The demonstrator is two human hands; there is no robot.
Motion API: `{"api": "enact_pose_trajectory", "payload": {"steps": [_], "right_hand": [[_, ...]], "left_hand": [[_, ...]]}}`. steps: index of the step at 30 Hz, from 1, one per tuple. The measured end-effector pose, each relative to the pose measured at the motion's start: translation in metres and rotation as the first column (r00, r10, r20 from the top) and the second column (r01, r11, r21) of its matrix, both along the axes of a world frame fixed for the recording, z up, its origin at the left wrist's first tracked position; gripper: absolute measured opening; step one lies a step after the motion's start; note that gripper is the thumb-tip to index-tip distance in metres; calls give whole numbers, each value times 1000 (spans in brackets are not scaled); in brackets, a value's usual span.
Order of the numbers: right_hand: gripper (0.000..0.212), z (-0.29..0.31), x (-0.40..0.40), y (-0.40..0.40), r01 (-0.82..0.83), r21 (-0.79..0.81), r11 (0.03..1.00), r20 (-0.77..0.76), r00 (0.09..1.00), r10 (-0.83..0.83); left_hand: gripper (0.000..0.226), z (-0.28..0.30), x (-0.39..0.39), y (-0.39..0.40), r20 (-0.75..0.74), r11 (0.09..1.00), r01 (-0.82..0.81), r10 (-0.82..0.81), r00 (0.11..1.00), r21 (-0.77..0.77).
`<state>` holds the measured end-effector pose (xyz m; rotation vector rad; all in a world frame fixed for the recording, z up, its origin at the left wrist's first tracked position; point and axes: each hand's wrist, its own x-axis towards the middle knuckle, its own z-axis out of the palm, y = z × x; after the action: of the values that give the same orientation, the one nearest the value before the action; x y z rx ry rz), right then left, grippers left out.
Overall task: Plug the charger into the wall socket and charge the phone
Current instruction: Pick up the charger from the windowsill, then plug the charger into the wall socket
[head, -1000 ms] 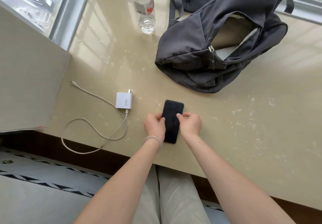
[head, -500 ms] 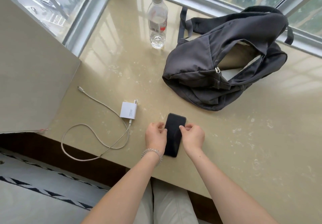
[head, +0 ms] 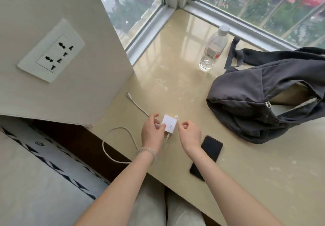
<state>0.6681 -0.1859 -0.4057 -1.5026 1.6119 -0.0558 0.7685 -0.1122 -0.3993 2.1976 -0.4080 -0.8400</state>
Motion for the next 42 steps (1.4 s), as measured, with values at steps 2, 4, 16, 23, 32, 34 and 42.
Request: {"api": "enact_pose_trajectory", "payload": {"steps": [2,4,16,23,32,34,42], "right_hand": [[28,-6,20,5,-17,63,998,2,1000,17],[48,-12,38,11,-42,84,996,-58,997,47],[40,-20,71,18,132,122,984,-67,990,-125],[20,54,85,21,77,202,976,388,909,-152],[9,179,129,20,-284,-192,940,423,840,340],[8,196,138,22,-371,-294,881,351,815,461],[16,228,177,29,-583,-459,671,162,688,708]], "left_hand": [[39,-1,15,12,10,999,-33,33,999,5],[41,-1,27,26,14,998,-62,62,998,12],[46,1,60,80,-38,989,-142,143,989,35],[37,50,75,76,-113,986,-160,154,982,-49],[18,154,103,64,-313,883,-339,239,919,-323],[22,174,107,63,-363,847,-390,258,895,-361],[35,217,136,51,-572,761,-515,235,786,-394]]}}
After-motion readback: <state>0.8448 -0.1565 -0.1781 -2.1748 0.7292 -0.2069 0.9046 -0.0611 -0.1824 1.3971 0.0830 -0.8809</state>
